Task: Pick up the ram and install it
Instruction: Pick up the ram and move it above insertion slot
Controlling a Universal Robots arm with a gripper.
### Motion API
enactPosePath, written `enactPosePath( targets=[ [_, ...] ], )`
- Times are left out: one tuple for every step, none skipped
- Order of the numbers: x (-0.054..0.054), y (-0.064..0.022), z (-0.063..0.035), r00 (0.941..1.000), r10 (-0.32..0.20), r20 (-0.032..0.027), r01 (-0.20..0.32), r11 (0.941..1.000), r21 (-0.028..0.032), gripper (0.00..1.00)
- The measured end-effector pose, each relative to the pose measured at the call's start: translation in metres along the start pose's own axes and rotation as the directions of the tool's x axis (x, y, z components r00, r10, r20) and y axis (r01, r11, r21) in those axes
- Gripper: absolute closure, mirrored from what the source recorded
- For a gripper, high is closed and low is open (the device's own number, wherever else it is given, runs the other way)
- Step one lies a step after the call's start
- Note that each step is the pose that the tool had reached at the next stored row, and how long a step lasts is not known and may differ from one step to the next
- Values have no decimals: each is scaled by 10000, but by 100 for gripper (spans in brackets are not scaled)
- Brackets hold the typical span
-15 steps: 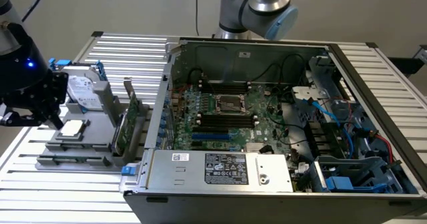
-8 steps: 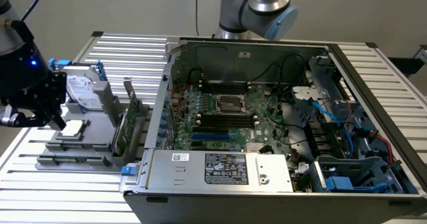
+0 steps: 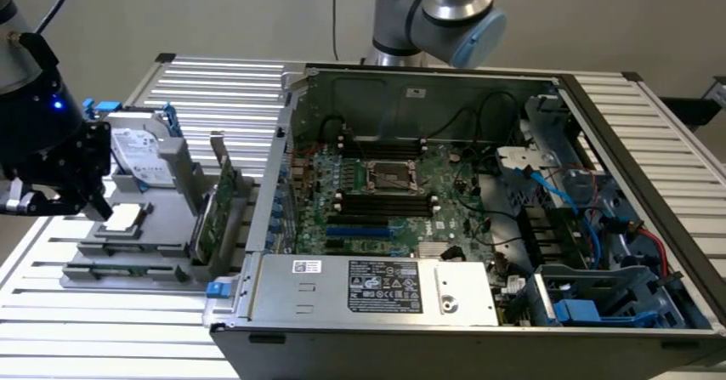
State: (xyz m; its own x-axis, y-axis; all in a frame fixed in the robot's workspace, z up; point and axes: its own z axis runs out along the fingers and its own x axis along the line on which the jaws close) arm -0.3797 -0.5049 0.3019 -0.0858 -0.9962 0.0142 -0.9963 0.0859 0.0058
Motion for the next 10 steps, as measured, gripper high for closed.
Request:
enactPosePath(
  targets=[
    [0, 1, 0, 10000, 1, 0, -1, 10000, 0, 89],
    [0, 0, 0, 10000, 0, 0, 0, 10000, 0, 89],
    [0, 0, 0, 10000, 1, 0, -1, 10000, 0, 83],
    [0, 1, 0, 10000, 1, 0, -1, 10000, -1, 83],
    [1, 1, 0, 10000, 2, 0, -2, 10000, 0, 77],
    [4, 2, 1, 10000, 2, -1, -2, 10000, -1, 77],
    [9, 2, 9, 10000, -3, 1, 3, 10000, 2, 77],
    [15, 7, 26, 10000, -17, 1, 17, 10000, 5, 70],
    [19, 15, 44, 10000, -39, 2, 39, 10000, 6, 70],
    [23, 22, 63, 10000, -66, 2, 66, 10000, 6, 70]
  ],
)
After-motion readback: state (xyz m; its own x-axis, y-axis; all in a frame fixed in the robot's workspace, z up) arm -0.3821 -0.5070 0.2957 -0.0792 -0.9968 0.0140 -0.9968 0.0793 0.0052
